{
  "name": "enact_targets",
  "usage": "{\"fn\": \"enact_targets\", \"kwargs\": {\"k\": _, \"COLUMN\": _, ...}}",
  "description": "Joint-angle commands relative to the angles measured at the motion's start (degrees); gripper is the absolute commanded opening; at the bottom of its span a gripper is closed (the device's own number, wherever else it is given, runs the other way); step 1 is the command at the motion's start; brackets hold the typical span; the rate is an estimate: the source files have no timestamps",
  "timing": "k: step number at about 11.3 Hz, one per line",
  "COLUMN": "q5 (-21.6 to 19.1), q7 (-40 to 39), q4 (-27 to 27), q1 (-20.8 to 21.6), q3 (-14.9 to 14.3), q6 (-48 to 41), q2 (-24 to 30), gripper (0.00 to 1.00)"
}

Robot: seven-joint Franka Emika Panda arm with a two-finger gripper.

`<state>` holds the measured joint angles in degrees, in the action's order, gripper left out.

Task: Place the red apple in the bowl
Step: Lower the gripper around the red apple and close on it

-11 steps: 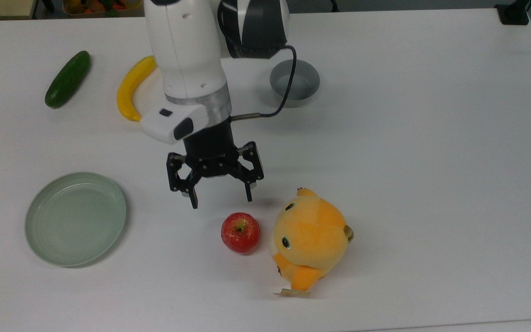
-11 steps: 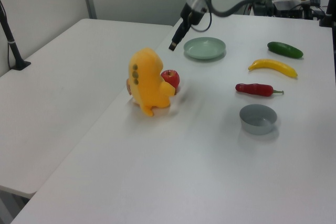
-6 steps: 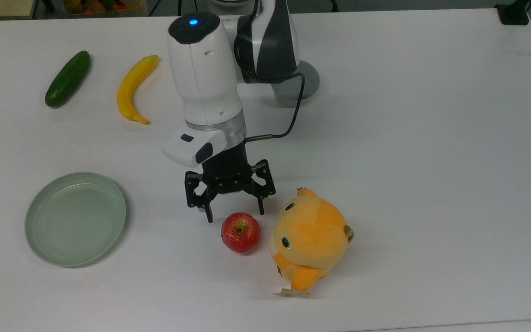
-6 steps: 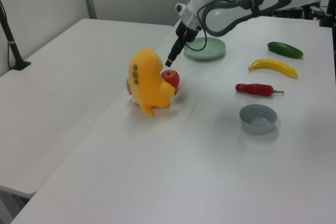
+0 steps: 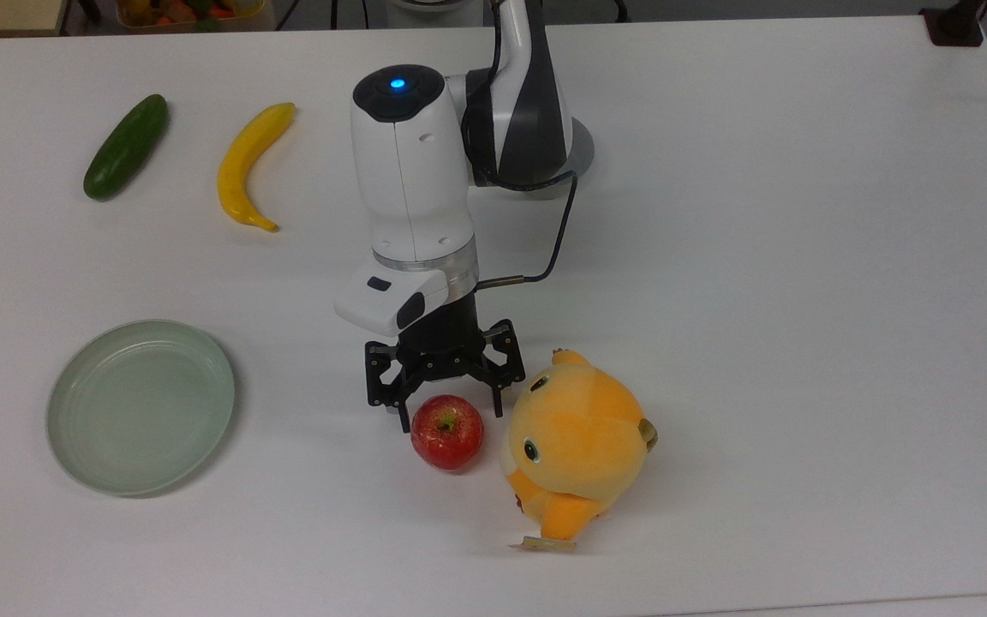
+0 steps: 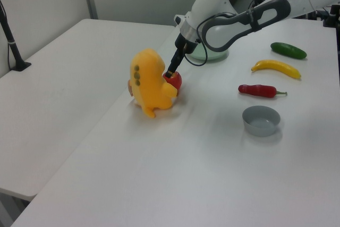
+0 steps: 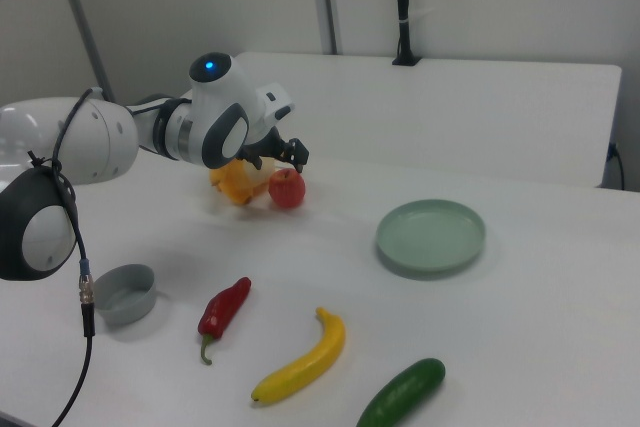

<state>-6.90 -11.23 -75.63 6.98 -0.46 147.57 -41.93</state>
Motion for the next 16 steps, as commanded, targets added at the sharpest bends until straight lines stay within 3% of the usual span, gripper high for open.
{"fn": "enact_targets", "kwargs": {"k": 1, "q5": 1.71, "q7": -0.72, "q4": 1.28, "q1": 0.75, "q3": -0.86, "q6": 0.79, "q2": -1.75, "gripper": 1.0}}
{"fn": "enact_targets", "kwargs": {"k": 7, "q5": 2.76, "q7": -0.72, "q4": 0.84, "q1": 0.66, "q3": -1.21, "q6": 3.52, "q2": -2.28, "gripper": 1.0}}
{"fn": "enact_targets", "kwargs": {"k": 13, "q5": 5.23, "q7": -0.72, "q4": -0.13, "q1": 0.66, "q3": -1.21, "q6": 3.43, "q2": -2.28, "gripper": 0.84}}
{"fn": "enact_targets", "kwargs": {"k": 14, "q5": 5.66, "q7": -0.72, "q4": -0.3, "q1": 0.66, "q3": -1.21, "q6": 3.52, "q2": -2.28, "gripper": 0.81}}
{"fn": "enact_targets", "kwargs": {"k": 16, "q5": 8.03, "q7": -0.72, "q4": -1.09, "q1": 0.66, "q3": -1.21, "q6": 3.43, "q2": -2.19, "gripper": 0.53}}
